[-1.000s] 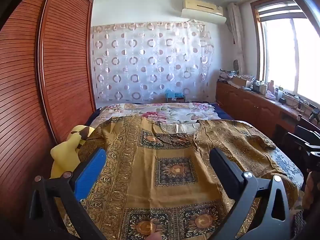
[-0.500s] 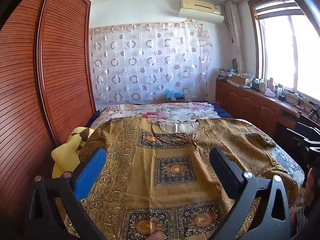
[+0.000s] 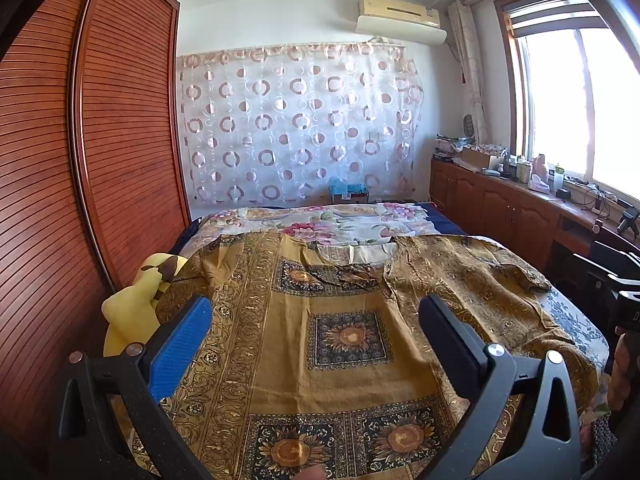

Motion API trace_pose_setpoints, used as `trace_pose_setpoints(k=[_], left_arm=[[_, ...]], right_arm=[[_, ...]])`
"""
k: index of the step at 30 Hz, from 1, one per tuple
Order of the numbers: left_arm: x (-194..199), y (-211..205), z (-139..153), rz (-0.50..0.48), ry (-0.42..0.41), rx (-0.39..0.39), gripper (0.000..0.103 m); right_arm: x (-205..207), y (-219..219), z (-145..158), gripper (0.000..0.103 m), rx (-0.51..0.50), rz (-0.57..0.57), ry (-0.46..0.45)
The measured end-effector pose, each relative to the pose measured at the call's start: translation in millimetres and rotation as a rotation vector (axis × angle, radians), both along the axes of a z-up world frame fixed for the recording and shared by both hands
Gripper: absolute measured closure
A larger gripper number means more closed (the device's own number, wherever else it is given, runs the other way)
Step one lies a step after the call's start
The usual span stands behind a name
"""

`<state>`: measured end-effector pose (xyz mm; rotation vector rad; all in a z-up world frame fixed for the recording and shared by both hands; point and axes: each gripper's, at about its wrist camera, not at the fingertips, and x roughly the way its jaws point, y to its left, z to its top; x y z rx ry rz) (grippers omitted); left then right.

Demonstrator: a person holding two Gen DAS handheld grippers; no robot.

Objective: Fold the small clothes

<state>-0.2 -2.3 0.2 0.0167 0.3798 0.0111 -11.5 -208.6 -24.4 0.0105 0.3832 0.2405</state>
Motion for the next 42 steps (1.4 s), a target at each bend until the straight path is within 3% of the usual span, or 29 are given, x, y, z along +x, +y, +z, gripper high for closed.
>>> trace_pose_setpoints(k=[42], left_arm=[[-3, -14, 10, -0.009, -0.007, -0.003, 0.0]], right_arm=[[-1, 2, 3, 0.0, 0.001, -0.004, -0.001]])
